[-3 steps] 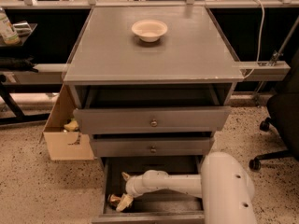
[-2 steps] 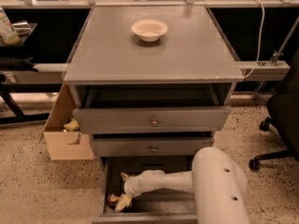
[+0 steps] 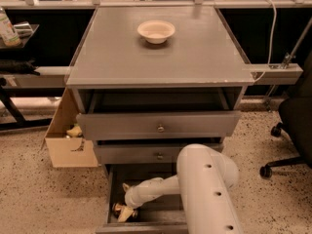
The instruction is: Pick orange can from bottom drawer and place on counter
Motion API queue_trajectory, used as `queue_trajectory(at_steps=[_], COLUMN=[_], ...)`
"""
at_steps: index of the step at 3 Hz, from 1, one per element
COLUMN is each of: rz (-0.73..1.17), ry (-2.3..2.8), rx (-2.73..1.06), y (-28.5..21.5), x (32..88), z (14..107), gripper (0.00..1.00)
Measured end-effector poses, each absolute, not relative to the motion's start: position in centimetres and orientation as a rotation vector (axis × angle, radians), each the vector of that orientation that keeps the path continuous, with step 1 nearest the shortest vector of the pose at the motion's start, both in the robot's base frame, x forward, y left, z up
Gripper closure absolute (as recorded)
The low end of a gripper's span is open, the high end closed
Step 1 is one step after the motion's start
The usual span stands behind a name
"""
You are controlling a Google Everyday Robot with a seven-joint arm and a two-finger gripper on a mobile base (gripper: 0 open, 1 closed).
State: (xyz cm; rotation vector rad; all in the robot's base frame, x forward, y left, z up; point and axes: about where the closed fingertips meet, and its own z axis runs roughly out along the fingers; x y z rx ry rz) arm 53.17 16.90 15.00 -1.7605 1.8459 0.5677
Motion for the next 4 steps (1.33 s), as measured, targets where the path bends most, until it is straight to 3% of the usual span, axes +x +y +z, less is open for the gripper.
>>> queue_trajectory(at_steps=[1,2,4], rz=[0.586,0.632,0.651], ry=[1.854,1.858,1.840], rx=[-1.765,-1.750,-1.735], y=[17.6,17.8,17.8], x=[52.6,52.0,51.8], z=[14.4,13.0,12.7], gripper=[0.00,0.18,0.80])
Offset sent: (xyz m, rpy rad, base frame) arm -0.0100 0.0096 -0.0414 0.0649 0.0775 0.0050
